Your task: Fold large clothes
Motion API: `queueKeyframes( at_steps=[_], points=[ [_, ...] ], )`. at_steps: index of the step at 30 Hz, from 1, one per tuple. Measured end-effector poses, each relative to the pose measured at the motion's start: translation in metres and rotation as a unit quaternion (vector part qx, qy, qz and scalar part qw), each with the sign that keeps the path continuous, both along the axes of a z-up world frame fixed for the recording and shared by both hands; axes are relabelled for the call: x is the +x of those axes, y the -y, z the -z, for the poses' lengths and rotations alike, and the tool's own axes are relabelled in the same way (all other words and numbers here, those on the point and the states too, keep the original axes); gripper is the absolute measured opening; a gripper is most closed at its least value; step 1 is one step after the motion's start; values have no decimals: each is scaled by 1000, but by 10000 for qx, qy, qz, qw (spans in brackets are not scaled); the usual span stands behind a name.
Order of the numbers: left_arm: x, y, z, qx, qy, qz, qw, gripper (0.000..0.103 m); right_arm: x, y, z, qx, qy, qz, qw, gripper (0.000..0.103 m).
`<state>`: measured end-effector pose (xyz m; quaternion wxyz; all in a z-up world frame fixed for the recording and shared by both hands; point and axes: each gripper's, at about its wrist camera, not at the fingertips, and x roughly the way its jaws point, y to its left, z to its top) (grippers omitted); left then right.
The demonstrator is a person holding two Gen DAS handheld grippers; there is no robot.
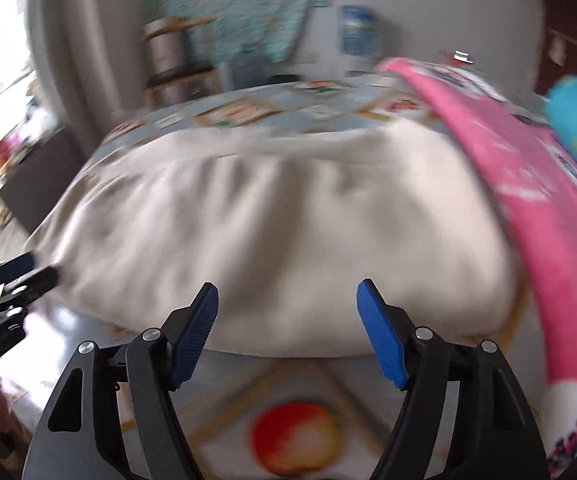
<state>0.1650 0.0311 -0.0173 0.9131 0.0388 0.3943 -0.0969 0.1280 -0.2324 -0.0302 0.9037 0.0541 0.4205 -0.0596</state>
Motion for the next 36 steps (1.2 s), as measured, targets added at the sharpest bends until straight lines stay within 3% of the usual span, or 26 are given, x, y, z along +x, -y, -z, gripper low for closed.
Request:
queueKeyframes(
  at_steps=[3, 5, 8, 10, 12, 18, 22, 27, 30, 33, 36],
  points=[
    [8, -10, 16, -136, -343, -161, 9992, 59, 6, 15, 20, 130, -207, 114, 9996, 79],
    [6, -11, 12, -211, -278, -190, 9992, 59, 6, 4, 15, -175, -279, -9, 9995, 79],
    [-1, -10, 0, -340, -241, -156, 9990, 61, -8, -1, -1, 89, -57, -252, 9996, 79],
    [-12, -11, -13, -439, -92, -118, 9989, 75, -21, -5, -13, 115, 77, -357, 9993, 83],
    [-25, -10, -25, -532, 68, -46, 9986, 83, -37, -9, -19, 227, 163, -438, 9986, 90],
    [-63, -2, -57, -728, 468, -14, 9962, 95, -72, -18, -33, 350, 187, -498, 9980, 96],
    [-80, 12, -71, -457, 704, -233, 9962, 95, -87, -18, -42, 248, 214, -460, 9984, 97],
    [-85, 25, -80, 41, 715, -602, 9956, 95, -95, -9, -49, 398, 138, -361, 9985, 97],
    [-84, 30, -81, 92, 750, -675, 9949, 95, -98, -4, -51, 428, 111, -277, 9986, 97],
    [-78, 40, -78, 402, 587, -668, 9952, 95, -100, -2, -53, 314, 99, -189, 9993, 97],
    [-75, 45, -73, 353, 385, -744, 9959, 95, -102, 0, -57, 275, 133, -189, 9994, 97]
  ],
)
